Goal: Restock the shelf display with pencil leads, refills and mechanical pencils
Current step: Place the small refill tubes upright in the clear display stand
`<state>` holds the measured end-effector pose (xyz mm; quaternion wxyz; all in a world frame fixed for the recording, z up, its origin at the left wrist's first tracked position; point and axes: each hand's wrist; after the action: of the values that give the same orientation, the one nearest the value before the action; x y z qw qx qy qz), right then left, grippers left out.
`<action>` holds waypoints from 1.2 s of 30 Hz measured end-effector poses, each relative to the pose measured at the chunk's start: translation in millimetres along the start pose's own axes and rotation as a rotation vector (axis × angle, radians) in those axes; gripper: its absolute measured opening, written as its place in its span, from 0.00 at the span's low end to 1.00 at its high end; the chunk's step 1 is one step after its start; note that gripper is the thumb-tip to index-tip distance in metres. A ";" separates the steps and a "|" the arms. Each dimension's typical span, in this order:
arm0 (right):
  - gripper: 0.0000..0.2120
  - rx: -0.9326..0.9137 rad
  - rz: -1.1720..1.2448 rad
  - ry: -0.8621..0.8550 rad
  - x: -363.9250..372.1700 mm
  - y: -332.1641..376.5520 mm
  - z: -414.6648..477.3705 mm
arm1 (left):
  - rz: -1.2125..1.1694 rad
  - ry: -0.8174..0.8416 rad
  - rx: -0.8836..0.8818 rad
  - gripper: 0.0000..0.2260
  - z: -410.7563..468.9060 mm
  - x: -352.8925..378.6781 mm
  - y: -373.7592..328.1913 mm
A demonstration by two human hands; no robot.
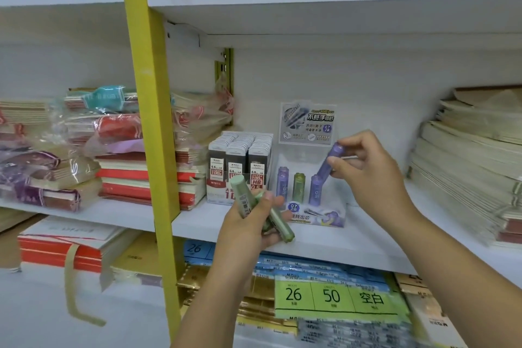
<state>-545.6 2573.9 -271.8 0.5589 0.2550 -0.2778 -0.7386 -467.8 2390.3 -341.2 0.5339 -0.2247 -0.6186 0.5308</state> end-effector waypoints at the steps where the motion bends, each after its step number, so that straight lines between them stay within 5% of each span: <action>1: 0.11 0.007 -0.013 0.027 4.0 -1.1 2.9 | -0.002 0.006 0.000 0.13 1.1 -0.9 0.6; 6: 0.08 0.098 -0.082 0.169 14.1 -6.9 8.5 | -0.013 0.030 -0.006 0.14 3.8 -3.4 1.1; 26: 0.04 0.085 -0.293 0.237 12.2 0.6 13.5 | -0.006 0.044 -0.007 0.11 2.5 -5.0 1.4; 31: 0.12 0.176 -0.378 0.369 7.6 5.7 9.9 | -0.002 0.053 -0.020 0.13 1.7 -5.8 0.1; 36: 0.08 -0.221 -0.392 0.108 -2.1 23.0 -25.1 | 0.041 0.011 -0.034 0.16 -4.0 -5.1 -0.4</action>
<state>-512.1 2567.7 -273.7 0.4433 0.2805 -0.1101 -0.8442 -462.4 2387.5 -343.6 0.5224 -0.2495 -0.6199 0.5297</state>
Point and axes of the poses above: each hand's wrist, its own z-axis towards the middle knuckle, its own x-axis out of the palm, y = z × x, and after that the axes turned 12 degrees about -y, right-handed
